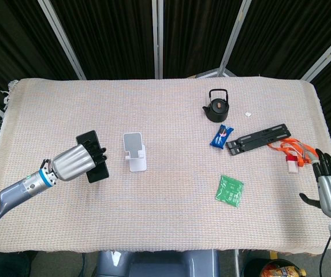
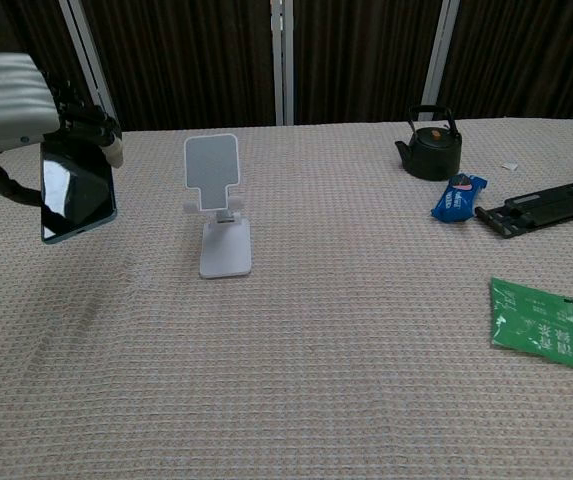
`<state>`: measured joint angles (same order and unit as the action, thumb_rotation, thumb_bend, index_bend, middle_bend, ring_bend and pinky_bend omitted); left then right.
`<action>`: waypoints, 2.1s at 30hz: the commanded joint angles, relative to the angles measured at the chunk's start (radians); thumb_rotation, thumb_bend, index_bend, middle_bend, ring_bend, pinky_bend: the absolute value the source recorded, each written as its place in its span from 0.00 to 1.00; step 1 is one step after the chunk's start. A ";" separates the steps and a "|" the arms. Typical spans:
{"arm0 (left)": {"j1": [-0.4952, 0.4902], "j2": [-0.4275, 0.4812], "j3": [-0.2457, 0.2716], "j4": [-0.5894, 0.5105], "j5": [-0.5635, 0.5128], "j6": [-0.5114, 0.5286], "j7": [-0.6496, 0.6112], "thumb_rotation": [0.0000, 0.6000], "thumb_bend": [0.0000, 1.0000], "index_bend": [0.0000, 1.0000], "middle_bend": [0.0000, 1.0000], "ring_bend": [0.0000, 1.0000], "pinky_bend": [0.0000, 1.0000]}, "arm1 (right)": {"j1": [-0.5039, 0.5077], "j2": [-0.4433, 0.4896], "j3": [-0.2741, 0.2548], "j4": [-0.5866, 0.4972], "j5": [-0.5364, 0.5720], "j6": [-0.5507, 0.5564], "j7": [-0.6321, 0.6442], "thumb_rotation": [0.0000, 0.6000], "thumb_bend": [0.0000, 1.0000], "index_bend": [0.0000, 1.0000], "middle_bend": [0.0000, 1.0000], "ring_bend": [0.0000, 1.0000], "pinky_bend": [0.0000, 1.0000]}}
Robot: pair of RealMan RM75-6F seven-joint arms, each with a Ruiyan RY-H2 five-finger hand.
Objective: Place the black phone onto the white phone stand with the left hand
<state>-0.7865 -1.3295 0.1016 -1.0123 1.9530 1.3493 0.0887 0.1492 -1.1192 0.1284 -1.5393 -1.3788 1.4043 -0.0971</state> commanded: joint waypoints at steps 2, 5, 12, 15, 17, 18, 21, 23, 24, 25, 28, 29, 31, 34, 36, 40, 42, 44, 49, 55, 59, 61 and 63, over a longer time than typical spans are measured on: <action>-0.134 0.081 -0.080 -0.128 0.042 -0.131 0.248 1.00 0.13 0.59 0.50 0.51 0.46 | -0.003 0.006 0.003 0.000 0.003 0.004 0.013 1.00 0.00 0.00 0.00 0.00 0.00; -0.187 0.065 -0.102 -0.140 0.053 -0.212 0.348 1.00 0.12 0.57 0.48 0.51 0.46 | -0.008 0.013 0.008 0.000 0.009 0.009 0.030 1.00 0.00 0.00 0.00 0.00 0.00; -0.261 0.010 -0.127 -0.138 0.036 -0.360 0.464 1.00 0.12 0.56 0.48 0.49 0.43 | -0.019 0.025 0.012 0.018 0.030 0.006 0.064 1.00 0.00 0.00 0.00 0.00 0.00; -0.275 -0.023 -0.130 -0.120 0.028 -0.379 0.477 1.00 0.12 0.55 0.47 0.49 0.43 | -0.024 0.030 0.014 0.019 0.033 0.011 0.075 1.00 0.00 0.00 0.00 0.00 0.00; -0.281 -0.036 -0.128 -0.109 0.026 -0.388 0.482 1.00 0.12 0.55 0.47 0.49 0.42 | -0.025 0.032 0.015 0.019 0.034 0.012 0.079 1.00 0.00 0.00 0.00 0.00 0.00; -0.284 -0.041 -0.129 -0.104 0.024 -0.392 0.484 1.00 0.12 0.55 0.47 0.49 0.42 | -0.026 0.033 0.015 0.019 0.034 0.012 0.080 1.00 0.00 0.00 0.00 0.00 0.00; -0.294 -0.054 -0.129 -0.088 0.020 -0.404 0.491 1.00 0.12 0.55 0.47 0.49 0.42 | -0.027 0.034 0.016 0.021 0.037 0.013 0.083 1.00 0.00 0.00 0.00 0.00 0.00; -0.299 -0.061 -0.132 -0.076 0.013 -0.413 0.495 1.00 0.12 0.55 0.47 0.49 0.42 | -0.028 0.035 0.017 0.022 0.039 0.012 0.085 1.00 0.00 0.00 0.00 0.00 0.00; -0.303 -0.065 -0.136 -0.069 0.006 -0.420 0.494 1.00 0.12 0.54 0.47 0.48 0.42 | -0.029 0.035 0.018 0.024 0.042 0.011 0.087 1.00 0.00 0.00 0.00 0.00 0.00; -0.307 -0.066 -0.138 -0.063 0.001 -0.423 0.495 1.00 0.12 0.54 0.47 0.48 0.42 | -0.029 0.036 0.019 0.025 0.044 0.010 0.089 1.00 0.00 0.00 0.00 0.00 0.00; -0.315 -0.066 -0.137 -0.051 -0.005 -0.433 0.501 1.00 0.12 0.54 0.46 0.48 0.42 | -0.028 0.035 0.020 0.031 0.051 0.001 0.095 1.00 0.00 0.00 0.00 0.00 0.00; -0.316 -0.070 -0.137 -0.047 -0.012 -0.439 0.499 1.00 0.12 0.54 0.46 0.48 0.41 | -0.027 0.034 0.021 0.034 0.053 -0.002 0.097 1.00 0.00 0.00 0.00 0.00 0.00; -0.316 -0.082 -0.134 -0.042 -0.020 -0.438 0.496 1.00 0.12 0.54 0.46 0.48 0.41 | -0.026 0.034 0.023 0.037 0.054 -0.003 0.100 1.00 0.00 0.00 0.00 0.00 0.00; -0.317 -0.094 -0.129 -0.034 -0.022 -0.436 0.495 1.00 0.12 0.54 0.46 0.48 0.41 | -0.025 0.033 0.023 0.038 0.053 -0.003 0.102 1.00 0.00 0.00 0.00 0.00 0.00; -0.321 -0.104 -0.124 -0.024 -0.022 -0.435 0.495 1.00 0.12 0.54 0.46 0.48 0.41 | -0.024 0.032 0.023 0.038 0.054 -0.005 0.100 1.00 0.00 0.00 0.00 0.00 0.00; -0.331 -0.124 -0.115 -0.001 -0.026 -0.440 0.494 1.00 0.12 0.54 0.46 0.48 0.41 | -0.023 0.031 0.025 0.039 0.056 -0.008 0.098 1.00 0.00 0.00 0.00 0.00 0.00; -0.335 -0.130 -0.111 0.006 -0.025 -0.440 0.493 1.00 0.12 0.54 0.46 0.48 0.41 | -0.023 0.031 0.026 0.040 0.057 -0.008 0.099 1.00 0.00 0.00 0.00 0.00 0.00; -0.336 -0.138 -0.109 0.012 -0.030 -0.435 0.489 1.00 0.12 0.53 0.45 0.47 0.41 | -0.022 0.030 0.027 0.041 0.060 -0.011 0.101 1.00 0.00 0.00 0.00 0.00 0.00; -0.334 -0.155 -0.098 0.030 -0.034 -0.428 0.488 1.00 0.12 0.51 0.44 0.46 0.40 | -0.021 0.031 0.027 0.044 0.061 -0.014 0.105 1.00 0.00 0.00 0.00 0.00 0.00; -0.331 -0.169 -0.087 0.041 -0.040 -0.417 0.480 1.00 0.11 0.43 0.34 0.38 0.35 | -0.021 0.032 0.028 0.043 0.060 -0.014 0.108 1.00 0.00 0.00 0.00 0.00 0.00; -0.328 -0.175 -0.076 0.048 -0.042 -0.405 0.476 1.00 0.05 0.25 0.14 0.22 0.26 | -0.021 0.032 0.028 0.042 0.058 -0.013 0.109 1.00 0.00 0.00 0.00 0.00 0.00; -0.327 -0.171 -0.075 0.043 -0.046 -0.405 0.475 1.00 0.03 0.17 0.05 0.14 0.21 | -0.021 0.033 0.028 0.041 0.057 -0.014 0.109 1.00 0.00 0.00 0.00 0.00 0.00; -0.325 -0.161 -0.077 0.034 -0.053 -0.401 0.479 1.00 0.03 0.09 0.00 0.06 0.14 | -0.022 0.033 0.028 0.040 0.057 -0.014 0.109 1.00 0.00 0.00 0.00 0.00 0.00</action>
<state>-1.1125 -1.4940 0.0252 -0.9754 1.9025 0.9469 0.5660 0.1276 -1.0859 0.1562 -1.4992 -1.3215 1.3907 0.0117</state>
